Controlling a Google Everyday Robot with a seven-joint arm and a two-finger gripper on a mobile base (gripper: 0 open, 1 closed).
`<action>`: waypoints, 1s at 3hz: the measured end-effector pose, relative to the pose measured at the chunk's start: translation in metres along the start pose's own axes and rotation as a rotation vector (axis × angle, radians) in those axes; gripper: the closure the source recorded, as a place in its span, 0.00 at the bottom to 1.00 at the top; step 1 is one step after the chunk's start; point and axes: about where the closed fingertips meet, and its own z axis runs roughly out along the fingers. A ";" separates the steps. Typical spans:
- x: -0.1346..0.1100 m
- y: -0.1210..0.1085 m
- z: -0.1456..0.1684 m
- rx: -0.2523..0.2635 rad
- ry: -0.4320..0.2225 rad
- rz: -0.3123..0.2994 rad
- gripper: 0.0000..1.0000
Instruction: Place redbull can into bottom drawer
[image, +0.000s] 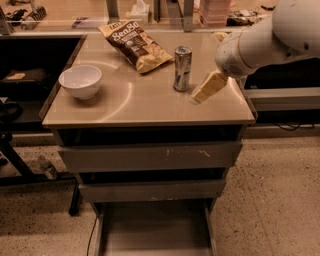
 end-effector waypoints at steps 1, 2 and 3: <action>-0.006 -0.005 0.013 0.051 -0.005 0.019 0.00; -0.011 -0.010 0.022 0.096 -0.009 0.036 0.00; -0.011 -0.010 0.023 0.096 -0.010 0.035 0.00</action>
Offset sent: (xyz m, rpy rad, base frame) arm 0.0271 0.0151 -0.0050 0.0372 -0.0713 -0.0977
